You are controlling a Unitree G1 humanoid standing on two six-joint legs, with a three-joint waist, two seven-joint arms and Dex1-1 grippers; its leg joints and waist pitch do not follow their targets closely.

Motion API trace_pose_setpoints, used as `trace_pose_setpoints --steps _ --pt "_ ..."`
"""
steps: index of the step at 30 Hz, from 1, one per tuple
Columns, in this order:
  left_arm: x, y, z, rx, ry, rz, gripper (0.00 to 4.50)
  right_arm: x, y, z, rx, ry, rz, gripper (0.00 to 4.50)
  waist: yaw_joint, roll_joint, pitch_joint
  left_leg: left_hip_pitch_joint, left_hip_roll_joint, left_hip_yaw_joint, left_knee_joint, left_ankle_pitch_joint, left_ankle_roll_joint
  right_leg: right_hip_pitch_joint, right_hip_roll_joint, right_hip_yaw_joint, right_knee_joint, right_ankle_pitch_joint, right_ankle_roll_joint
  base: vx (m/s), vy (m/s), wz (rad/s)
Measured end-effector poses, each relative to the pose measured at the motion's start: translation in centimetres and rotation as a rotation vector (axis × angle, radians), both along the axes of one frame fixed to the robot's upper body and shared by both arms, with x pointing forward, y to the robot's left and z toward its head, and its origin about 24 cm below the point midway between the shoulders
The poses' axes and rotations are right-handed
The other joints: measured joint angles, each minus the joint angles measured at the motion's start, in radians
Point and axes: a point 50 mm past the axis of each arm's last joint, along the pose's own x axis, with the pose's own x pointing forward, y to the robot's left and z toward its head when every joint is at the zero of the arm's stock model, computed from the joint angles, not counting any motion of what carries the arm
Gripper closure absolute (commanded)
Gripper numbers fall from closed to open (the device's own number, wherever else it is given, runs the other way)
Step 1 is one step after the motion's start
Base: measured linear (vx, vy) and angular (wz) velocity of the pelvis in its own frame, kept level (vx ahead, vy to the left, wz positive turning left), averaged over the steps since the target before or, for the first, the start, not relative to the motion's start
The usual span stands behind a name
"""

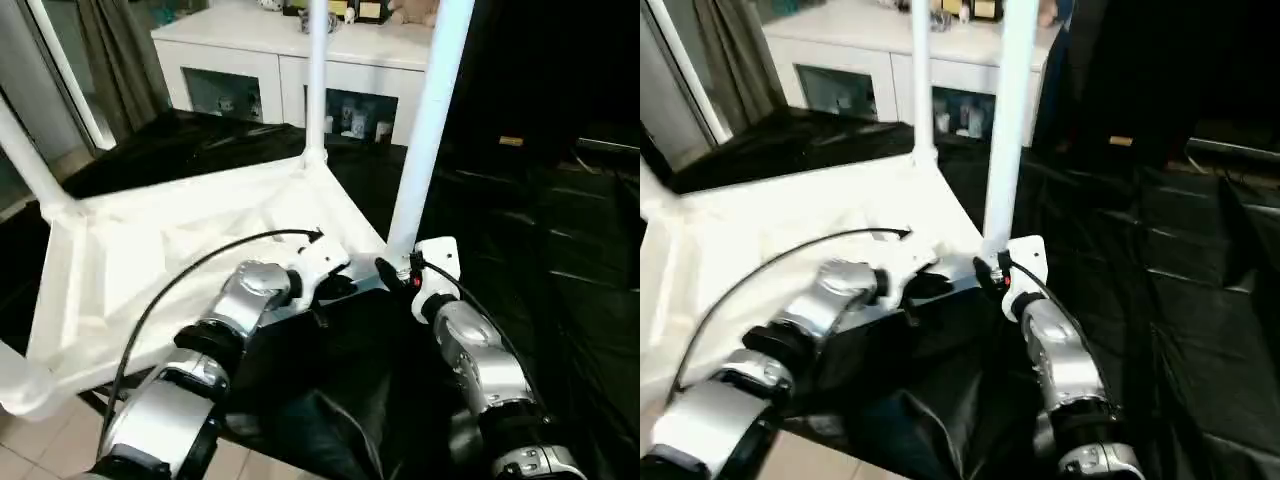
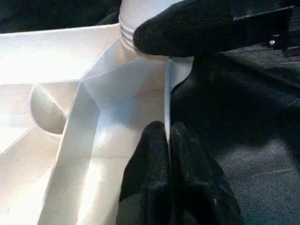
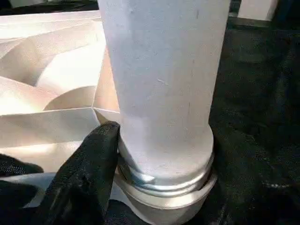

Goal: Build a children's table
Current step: Rotate leg to tighten

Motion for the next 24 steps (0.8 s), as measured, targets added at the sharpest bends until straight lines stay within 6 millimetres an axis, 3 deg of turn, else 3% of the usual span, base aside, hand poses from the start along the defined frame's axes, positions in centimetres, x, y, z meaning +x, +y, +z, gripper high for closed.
trace_pose_setpoints --steps 2,8,16,20,24 --pt "0.1 0.0 0.1 0.000 -0.012 -0.006 4.50 0.0 -0.1 0.0 -0.002 -0.007 0.004 1.11 0.000 0.001 -0.001 -0.003 -0.001 0.000 0.000 0.000 0.000 0.000 0.000 0.001 0.000 0.000 0.000 0.000 0.000 0.00" --pt "0.2 1.2 0.4 0.004 -0.013 -0.035 4.50 -0.4 -0.9 0.2 -0.015 -0.010 0.114 0.66 -0.001 0.000 0.000 -0.005 -0.001 0.000 -0.004 0.000 0.000 -0.002 0.000 0.001 0.003 0.001 -0.001 0.000 0.000 0.00" --pt "-0.9 5.2 1.0 -0.008 0.044 -0.225 4.50 -2.4 -2.9 1.7 -0.138 0.009 0.562 0.66 0.003 -0.002 0.002 -0.007 0.005 0.001 -0.010 0.000 -0.001 -0.007 0.003 -0.002 0.012 0.005 -0.007 0.000 0.000 0.00" --pt "-1.3 5.8 1.6 -0.015 0.072 -0.321 4.50 -2.8 -2.5 2.2 -0.122 0.002 0.664 0.66 0.015 -0.002 0.002 -0.023 0.005 0.003 -0.006 0.000 0.002 -0.025 0.002 -0.002 0.021 -0.001 -0.011 0.000 0.000 0.00" --pt "-1.5 5.9 1.7 -0.011 0.082 -0.342 4.50 -3.0 -2.4 2.4 -0.103 0.008 0.692 0.66 0.029 -0.002 0.002 -0.024 0.006 0.004 -0.004 -0.001 0.004 -0.026 0.002 -0.002 0.021 -0.001 -0.012 0.000 0.000 0.00"
